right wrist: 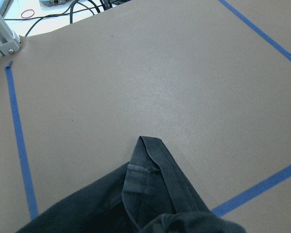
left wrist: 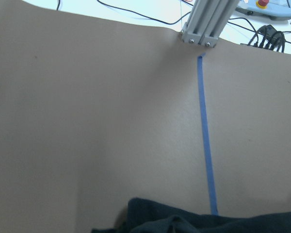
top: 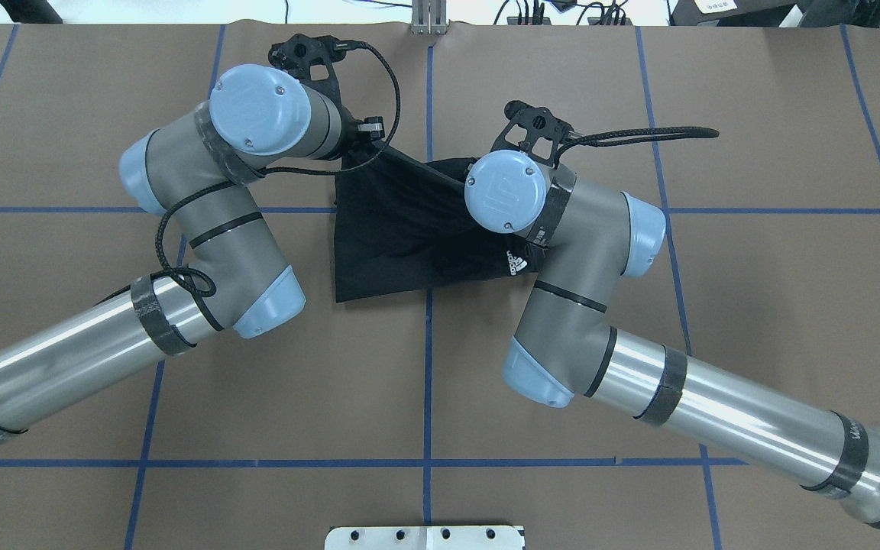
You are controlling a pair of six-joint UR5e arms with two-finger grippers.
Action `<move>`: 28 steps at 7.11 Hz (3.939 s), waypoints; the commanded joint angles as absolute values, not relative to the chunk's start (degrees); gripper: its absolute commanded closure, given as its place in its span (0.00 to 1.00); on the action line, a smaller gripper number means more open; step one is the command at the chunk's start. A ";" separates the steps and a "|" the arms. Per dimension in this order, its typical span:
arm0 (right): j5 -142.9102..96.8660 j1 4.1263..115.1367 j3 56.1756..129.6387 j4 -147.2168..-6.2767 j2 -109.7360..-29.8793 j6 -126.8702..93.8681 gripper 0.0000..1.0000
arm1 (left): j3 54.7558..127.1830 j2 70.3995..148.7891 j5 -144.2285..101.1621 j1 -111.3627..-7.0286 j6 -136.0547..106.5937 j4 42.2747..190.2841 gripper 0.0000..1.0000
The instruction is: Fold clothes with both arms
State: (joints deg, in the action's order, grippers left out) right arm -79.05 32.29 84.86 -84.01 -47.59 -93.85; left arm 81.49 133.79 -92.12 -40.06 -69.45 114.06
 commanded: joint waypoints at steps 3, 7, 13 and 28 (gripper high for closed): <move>-81.74 34.01 81.14 -82.62 -45.02 -89.92 0.11 | 75.24 134.73 -92.37 -41.22 -66.97 118.47 0.48; -96.22 41.04 80.94 -83.23 -40.96 -83.50 0.00 | 79.51 129.94 -101.56 -45.68 -50.96 121.46 0.00; -87.92 28.77 80.51 -94.91 -34.46 -97.53 0.97 | 81.56 124.28 -104.24 -48.69 -44.91 125.86 0.00; -89.41 42.87 60.62 -68.28 -34.10 -79.37 0.01 | 87.35 120.69 -107.46 -49.04 -45.01 123.59 0.00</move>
State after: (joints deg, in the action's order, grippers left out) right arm -84.14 41.17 58.98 -67.86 -33.80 -79.65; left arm 85.69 121.83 -105.30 -49.01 -45.50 124.62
